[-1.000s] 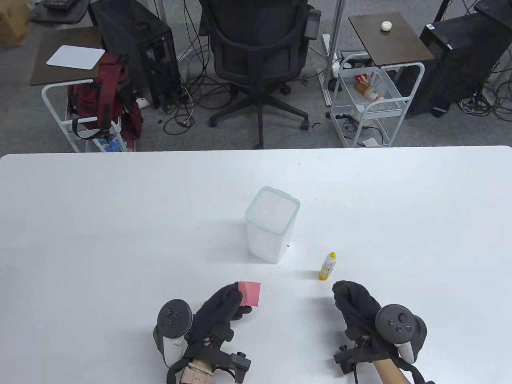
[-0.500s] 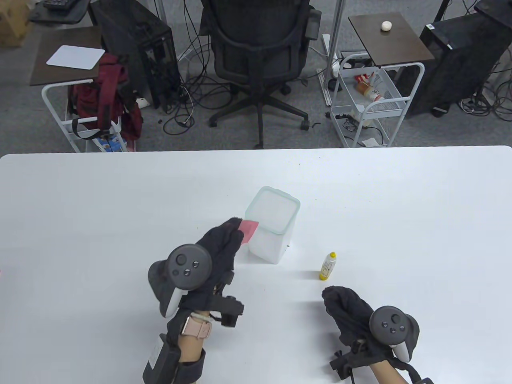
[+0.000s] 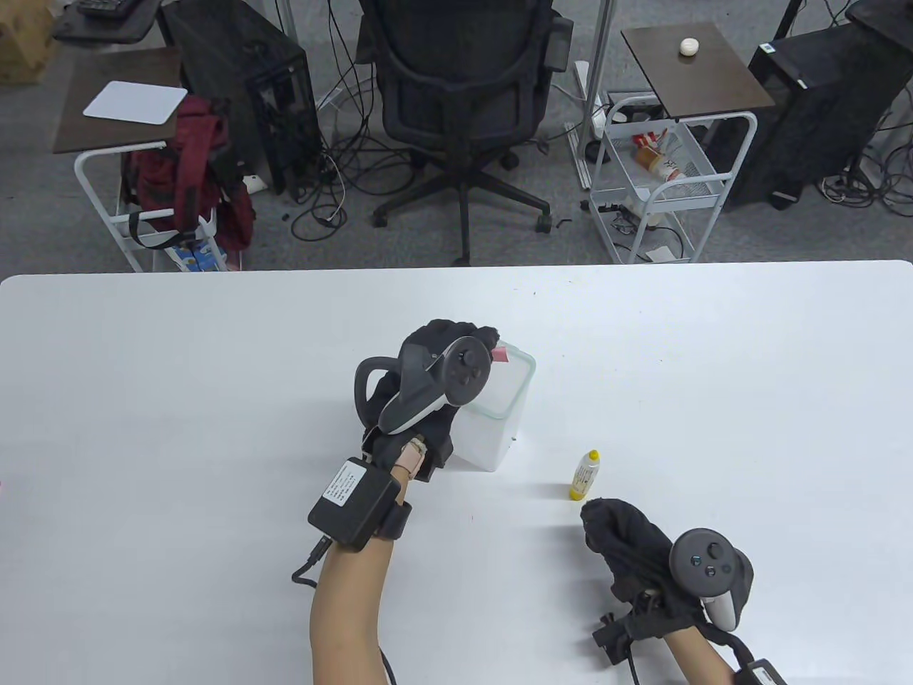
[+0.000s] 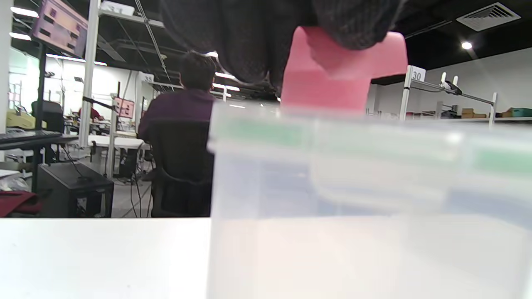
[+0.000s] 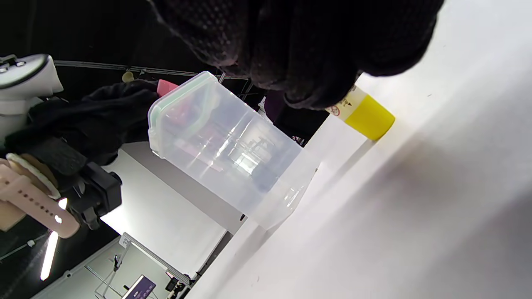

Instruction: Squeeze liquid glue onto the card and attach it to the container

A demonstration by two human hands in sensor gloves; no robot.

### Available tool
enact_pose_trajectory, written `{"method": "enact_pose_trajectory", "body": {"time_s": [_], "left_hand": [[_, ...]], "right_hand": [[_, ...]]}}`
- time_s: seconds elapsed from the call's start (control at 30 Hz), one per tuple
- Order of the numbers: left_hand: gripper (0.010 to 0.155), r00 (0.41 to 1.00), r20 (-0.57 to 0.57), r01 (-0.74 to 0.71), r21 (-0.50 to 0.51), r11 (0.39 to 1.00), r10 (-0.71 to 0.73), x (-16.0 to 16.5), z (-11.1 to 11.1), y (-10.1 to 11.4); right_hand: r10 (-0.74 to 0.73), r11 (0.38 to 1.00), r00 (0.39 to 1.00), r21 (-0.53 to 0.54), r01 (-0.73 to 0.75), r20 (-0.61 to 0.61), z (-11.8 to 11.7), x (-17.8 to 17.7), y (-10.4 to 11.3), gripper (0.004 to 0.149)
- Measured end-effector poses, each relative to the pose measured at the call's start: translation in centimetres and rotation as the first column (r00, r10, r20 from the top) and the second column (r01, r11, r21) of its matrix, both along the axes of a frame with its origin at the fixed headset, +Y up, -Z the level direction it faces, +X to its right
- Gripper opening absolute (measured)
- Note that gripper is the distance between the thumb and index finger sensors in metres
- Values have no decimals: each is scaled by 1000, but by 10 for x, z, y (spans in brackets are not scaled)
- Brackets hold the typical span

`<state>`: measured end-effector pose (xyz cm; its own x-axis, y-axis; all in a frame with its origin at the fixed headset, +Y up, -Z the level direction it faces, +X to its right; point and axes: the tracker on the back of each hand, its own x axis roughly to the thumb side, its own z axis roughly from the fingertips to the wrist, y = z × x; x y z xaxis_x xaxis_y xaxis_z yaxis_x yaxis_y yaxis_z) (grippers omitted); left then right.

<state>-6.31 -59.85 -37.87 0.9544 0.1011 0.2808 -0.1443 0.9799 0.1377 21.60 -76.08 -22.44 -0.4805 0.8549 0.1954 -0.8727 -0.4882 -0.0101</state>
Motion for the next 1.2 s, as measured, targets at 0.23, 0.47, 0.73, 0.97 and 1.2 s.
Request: {"method": "enact_pose_trajectory", "body": {"time_s": [0.23,0.47,0.73,0.97,1.2], "left_hand": [[44,997,69,24,-50,998,-20,-4,-1,-8],[46,992,100,84,-131,988,-72,-6,-2,-7],[46,985,124,134,-88,987,-122,-5,1,-13],[48,988,155,22,-141,990,0,-18,-2,-16],[47,981,181,-62,-84,994,76,-31,1,-17]], "right_hand": [[-27,999,1000,-18,27,6,-1,4,-2,36],[-25,999,1000,-22,25,7,-1,4,-2,36],[-8,1000,1000,-21,9,4,-1,-1,-3,36],[7,1000,1000,0,-7,0,1,-7,-2,36],[34,992,999,119,-34,1,5,-12,18,37]]}}
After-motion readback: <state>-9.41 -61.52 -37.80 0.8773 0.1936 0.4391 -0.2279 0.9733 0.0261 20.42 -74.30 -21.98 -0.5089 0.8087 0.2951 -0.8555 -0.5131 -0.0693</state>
